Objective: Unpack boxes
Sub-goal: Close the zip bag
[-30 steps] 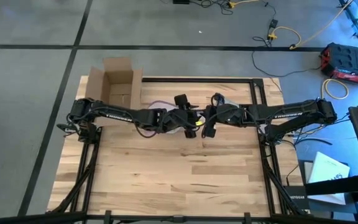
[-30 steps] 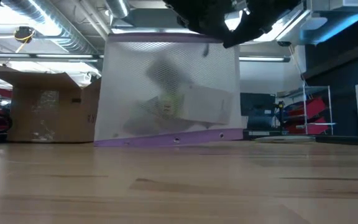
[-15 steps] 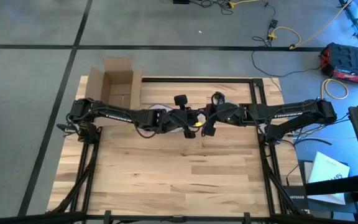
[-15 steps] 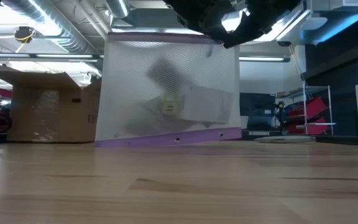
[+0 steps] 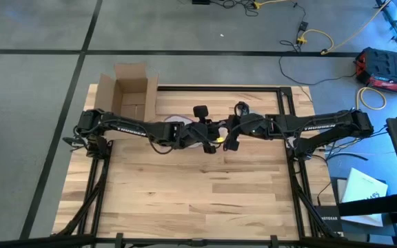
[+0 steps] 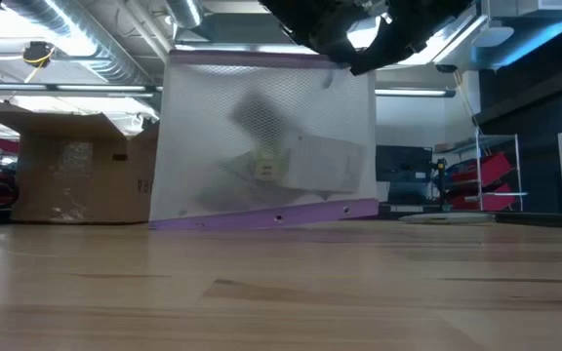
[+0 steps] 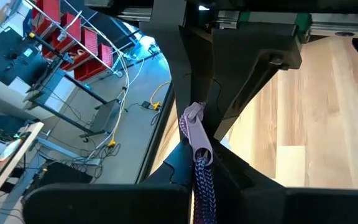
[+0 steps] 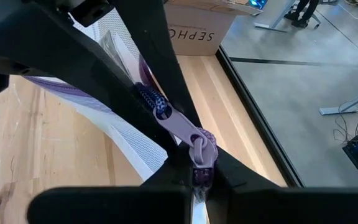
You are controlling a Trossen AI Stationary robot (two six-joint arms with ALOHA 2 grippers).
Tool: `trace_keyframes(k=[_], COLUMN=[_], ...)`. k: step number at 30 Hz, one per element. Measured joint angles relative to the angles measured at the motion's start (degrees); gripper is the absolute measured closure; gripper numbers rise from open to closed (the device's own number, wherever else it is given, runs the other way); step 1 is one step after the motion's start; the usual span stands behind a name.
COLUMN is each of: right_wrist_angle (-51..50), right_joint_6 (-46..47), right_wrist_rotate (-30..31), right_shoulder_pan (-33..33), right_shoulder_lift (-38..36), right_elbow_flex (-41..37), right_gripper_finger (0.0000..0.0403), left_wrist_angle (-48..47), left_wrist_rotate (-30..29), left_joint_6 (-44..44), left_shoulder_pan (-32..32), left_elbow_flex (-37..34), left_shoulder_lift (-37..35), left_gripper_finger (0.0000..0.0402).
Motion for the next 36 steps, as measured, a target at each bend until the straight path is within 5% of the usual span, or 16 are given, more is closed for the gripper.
trace_keyframes(k=[36], right_wrist_angle=[-3.9], right_joint_6=[-1.5], right_wrist_rotate=[3.5], right_shoulder_pan=[-0.7], right_shoulder_lift=[0.2], right_elbow_flex=[-0.1], right_gripper_finger=[0.0403], left_wrist_angle=[-3.1], left_wrist_rotate=[-7.2], left_joint_6=[4.4], left_shoulder_pan=[-1.7], left_elbow_flex=[0.5], left_shoulder_lift=[-0.4], left_gripper_finger=[0.0400])
